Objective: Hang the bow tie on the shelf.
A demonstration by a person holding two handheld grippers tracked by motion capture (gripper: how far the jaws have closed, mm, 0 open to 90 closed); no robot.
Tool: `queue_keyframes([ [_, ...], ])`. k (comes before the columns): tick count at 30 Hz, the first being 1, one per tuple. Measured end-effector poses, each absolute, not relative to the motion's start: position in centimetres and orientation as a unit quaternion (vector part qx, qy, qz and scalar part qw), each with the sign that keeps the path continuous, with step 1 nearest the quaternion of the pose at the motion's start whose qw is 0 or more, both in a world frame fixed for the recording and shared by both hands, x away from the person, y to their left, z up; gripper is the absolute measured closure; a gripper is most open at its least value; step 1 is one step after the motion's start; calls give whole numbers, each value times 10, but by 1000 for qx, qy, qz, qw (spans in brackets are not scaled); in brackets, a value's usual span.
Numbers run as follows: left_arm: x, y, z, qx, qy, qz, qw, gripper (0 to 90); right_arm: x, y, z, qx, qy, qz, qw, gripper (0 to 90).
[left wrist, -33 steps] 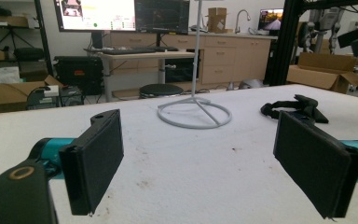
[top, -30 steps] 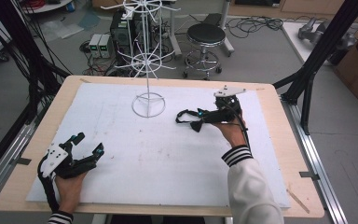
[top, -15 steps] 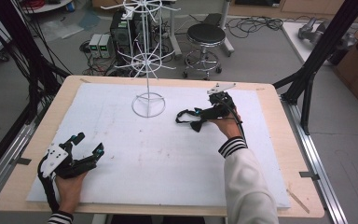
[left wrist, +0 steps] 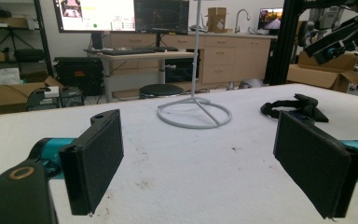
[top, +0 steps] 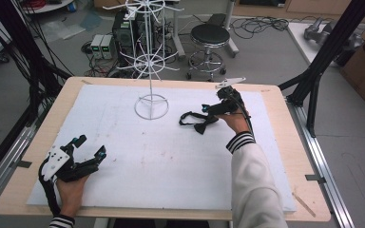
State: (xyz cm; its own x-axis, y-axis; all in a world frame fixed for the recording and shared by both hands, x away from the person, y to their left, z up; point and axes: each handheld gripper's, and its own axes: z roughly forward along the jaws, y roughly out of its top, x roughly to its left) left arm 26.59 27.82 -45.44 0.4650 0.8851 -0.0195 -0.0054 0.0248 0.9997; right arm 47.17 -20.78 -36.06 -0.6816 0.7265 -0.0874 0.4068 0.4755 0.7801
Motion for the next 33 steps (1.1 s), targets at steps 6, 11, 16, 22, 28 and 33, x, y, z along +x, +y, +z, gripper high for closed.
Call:
queue_keyframes([
  [6, 266, 278, -454, 596, 369, 362, 614, 162, 482, -197, -361, 322, 850, 373, 186, 157],
  [11, 266, 278, -454, 596, 369, 362, 614, 162, 495, -188, -369, 310, 865, 363, 155, 210],
  [16, 266, 278, -454, 595, 370, 362, 615, 162, 499, -183, -381, 308, 878, 340, 137, 259],
  [22, 266, 278, -454, 596, 369, 362, 614, 162, 503, -179, -389, 307, 888, 314, 133, 345],
  [28, 266, 278, -454, 596, 369, 362, 614, 162, 504, -172, -396, 284, 908, 279, 131, 452],
  [33, 266, 278, -454, 595, 369, 362, 615, 162, 505, -167, -403, 275, 918, 257, 128, 514],
])
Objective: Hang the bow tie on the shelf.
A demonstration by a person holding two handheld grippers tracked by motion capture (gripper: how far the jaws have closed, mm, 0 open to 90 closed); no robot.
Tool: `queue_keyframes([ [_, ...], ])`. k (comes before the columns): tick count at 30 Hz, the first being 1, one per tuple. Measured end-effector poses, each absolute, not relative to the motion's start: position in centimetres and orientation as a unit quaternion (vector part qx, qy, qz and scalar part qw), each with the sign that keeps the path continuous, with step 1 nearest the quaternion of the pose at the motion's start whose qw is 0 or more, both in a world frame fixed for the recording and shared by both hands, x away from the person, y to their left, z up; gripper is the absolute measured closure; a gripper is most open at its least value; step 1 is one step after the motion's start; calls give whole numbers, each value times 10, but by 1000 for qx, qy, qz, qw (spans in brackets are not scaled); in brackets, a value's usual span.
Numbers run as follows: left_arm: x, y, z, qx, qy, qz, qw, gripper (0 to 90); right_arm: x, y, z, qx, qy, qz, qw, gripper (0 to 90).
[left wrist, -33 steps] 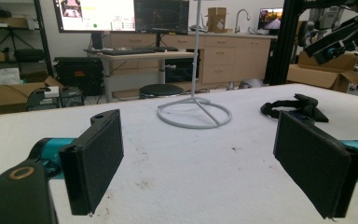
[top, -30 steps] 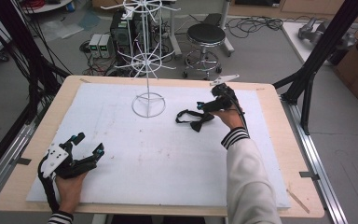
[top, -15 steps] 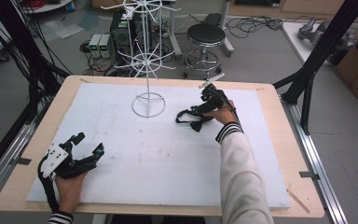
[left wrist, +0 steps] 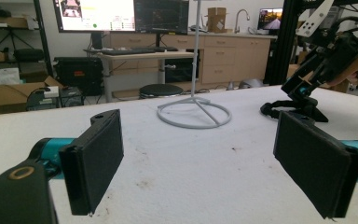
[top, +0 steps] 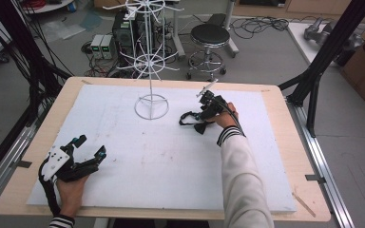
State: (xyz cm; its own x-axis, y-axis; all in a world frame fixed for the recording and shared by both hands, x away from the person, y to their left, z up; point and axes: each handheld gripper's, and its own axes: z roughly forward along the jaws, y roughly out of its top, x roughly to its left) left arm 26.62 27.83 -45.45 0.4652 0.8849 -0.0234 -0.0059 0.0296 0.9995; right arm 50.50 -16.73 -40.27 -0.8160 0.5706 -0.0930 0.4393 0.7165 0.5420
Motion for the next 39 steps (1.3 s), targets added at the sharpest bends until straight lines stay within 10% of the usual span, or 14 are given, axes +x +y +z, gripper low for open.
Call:
queue_keyframes([
  [39, 266, 278, -454, 595, 369, 362, 615, 162, 512, -161, -419, 306, 919, 226, 105, 872],
])
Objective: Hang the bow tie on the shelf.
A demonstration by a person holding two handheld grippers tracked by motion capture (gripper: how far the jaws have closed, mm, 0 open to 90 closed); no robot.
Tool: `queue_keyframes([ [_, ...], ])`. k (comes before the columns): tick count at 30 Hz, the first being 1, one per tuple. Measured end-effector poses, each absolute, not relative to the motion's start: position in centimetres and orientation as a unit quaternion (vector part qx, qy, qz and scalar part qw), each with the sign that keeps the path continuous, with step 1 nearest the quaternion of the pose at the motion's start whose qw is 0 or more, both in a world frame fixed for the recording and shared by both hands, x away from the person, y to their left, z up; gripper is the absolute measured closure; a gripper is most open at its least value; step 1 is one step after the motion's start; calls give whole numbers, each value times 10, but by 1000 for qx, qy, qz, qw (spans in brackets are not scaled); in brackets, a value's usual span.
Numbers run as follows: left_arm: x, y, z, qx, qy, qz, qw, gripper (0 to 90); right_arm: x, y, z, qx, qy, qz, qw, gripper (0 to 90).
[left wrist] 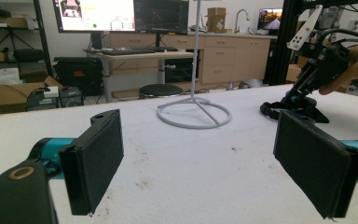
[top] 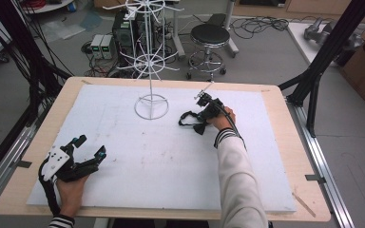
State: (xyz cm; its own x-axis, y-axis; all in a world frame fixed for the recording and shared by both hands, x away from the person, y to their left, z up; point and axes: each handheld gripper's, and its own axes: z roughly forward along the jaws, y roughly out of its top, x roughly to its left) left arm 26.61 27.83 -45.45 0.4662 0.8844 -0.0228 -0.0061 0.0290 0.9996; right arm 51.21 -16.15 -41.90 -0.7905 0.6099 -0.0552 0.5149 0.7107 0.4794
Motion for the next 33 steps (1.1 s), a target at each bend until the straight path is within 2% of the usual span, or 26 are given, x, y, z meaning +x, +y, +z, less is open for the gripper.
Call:
queue_keyframes([
  [12, 266, 278, -454, 596, 368, 362, 615, 162, 508, -160, -412, 300, 915, 246, 113, 877],
  [33, 266, 278, -455, 596, 367, 363, 615, 162, 484, -161, -363, 268, 867, 399, 133, 878],
])
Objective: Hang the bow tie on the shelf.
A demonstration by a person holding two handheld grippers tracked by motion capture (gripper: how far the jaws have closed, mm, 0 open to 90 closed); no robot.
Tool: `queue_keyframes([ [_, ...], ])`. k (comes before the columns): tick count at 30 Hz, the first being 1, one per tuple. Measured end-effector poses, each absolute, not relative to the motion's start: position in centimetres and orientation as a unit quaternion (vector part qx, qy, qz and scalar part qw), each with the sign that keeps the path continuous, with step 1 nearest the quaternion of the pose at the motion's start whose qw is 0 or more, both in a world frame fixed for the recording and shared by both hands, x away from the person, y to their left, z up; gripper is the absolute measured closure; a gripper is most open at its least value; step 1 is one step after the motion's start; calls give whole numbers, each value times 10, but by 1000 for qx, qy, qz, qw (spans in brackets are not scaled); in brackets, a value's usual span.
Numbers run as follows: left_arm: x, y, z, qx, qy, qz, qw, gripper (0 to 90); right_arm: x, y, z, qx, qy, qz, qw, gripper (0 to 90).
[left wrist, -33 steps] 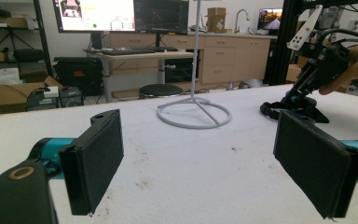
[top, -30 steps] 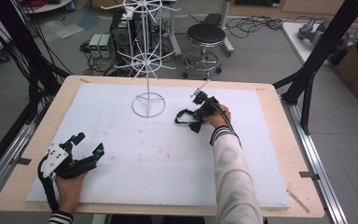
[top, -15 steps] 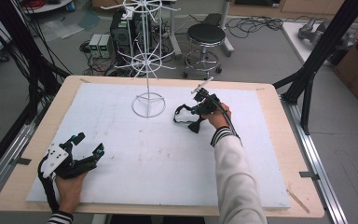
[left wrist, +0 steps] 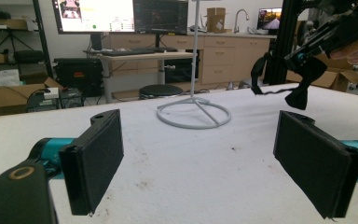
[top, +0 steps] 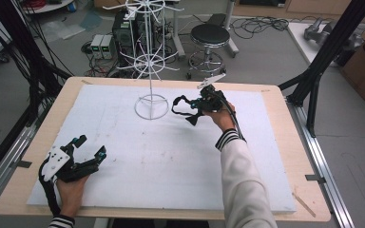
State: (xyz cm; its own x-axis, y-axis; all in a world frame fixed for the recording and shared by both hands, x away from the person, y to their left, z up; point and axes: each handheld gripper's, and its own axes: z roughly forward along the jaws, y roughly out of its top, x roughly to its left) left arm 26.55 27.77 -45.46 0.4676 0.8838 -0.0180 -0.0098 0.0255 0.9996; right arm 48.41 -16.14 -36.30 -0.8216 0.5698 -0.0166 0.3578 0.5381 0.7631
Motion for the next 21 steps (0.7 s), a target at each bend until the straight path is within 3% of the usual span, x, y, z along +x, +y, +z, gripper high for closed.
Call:
queue_keyframes([
  [21, 265, 278, -455, 598, 365, 364, 614, 162, 462, -164, -327, 190, 812, 530, 150, 878],
])
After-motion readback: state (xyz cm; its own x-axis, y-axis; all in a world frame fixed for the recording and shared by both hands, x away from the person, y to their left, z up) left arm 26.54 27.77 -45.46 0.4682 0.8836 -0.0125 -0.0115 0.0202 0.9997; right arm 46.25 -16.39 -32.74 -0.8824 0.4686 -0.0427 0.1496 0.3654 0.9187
